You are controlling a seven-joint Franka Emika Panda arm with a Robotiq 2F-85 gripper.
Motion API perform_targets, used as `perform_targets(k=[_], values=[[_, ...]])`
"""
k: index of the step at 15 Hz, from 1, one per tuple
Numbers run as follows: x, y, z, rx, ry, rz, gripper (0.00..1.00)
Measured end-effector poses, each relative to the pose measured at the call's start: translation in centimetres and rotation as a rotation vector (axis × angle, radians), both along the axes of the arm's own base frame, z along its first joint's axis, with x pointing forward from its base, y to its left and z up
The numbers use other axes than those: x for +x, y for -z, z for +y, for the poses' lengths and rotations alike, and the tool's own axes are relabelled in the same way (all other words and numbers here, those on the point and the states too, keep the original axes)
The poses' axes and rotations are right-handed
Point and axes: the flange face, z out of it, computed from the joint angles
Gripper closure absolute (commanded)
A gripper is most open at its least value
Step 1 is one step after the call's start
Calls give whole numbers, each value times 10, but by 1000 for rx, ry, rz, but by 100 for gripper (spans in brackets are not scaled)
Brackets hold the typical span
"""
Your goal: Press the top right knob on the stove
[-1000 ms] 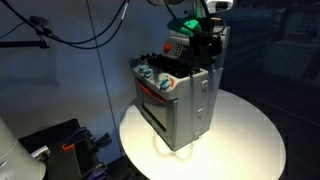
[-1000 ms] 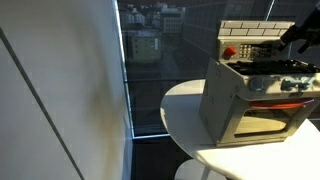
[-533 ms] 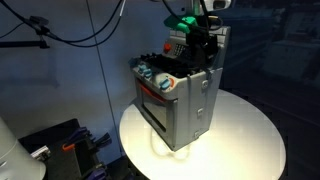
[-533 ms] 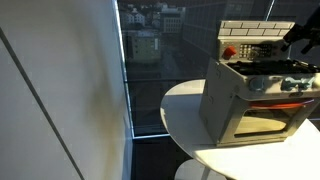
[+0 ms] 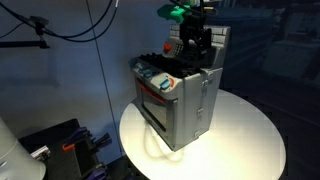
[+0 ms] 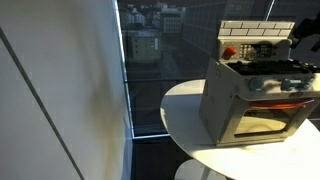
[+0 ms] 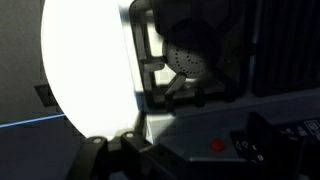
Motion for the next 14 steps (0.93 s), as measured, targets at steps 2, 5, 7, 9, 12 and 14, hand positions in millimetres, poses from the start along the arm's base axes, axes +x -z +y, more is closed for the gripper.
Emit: perform_targets(k=[2,5,7,9,12,14], values=[[-7,-7,1,3,-9,32,0],[-21,-20,4,-2,-27,93,0],[-31,-30,6,-14,-41,130,0],[-41,-39,9,-27,-55,168,0],[-54,-53,13,-31,-72,229,0],[-61,-63,16,-23,-78,257,0]])
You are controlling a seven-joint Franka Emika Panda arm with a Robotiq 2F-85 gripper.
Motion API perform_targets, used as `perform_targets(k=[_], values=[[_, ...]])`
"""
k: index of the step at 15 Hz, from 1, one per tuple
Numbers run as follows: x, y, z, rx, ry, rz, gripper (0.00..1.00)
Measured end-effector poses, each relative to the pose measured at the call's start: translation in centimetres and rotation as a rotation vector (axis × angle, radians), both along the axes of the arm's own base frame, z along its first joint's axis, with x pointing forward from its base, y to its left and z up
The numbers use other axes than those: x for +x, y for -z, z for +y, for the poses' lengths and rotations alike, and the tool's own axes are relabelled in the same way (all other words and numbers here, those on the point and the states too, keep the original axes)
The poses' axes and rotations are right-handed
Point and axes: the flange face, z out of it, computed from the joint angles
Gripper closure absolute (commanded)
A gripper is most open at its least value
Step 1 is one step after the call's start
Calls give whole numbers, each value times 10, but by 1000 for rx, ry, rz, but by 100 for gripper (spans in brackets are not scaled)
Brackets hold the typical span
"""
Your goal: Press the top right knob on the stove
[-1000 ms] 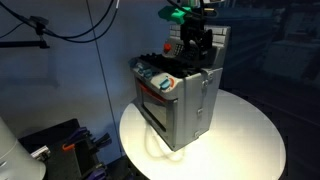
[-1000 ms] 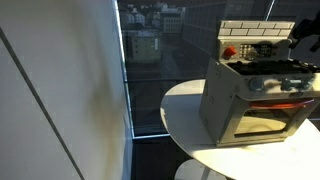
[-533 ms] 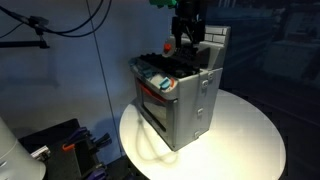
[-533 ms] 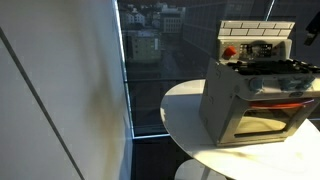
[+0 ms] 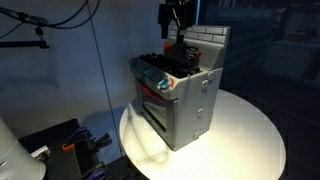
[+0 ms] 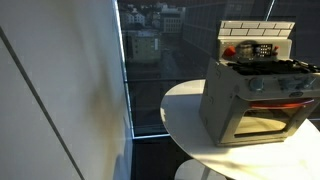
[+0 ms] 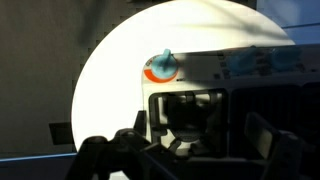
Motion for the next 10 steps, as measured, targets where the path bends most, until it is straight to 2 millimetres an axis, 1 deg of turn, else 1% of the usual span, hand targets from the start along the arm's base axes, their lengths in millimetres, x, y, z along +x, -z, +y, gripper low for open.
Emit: perform_targets(k=[3,6,8,10], values=[[-7,-19,2,6,-3,19,0],[-8,-33,2,7,-3,23,0],[-8,-37,2,6,-3,19,0],[-8,-34,2,7,-3,24,0]])
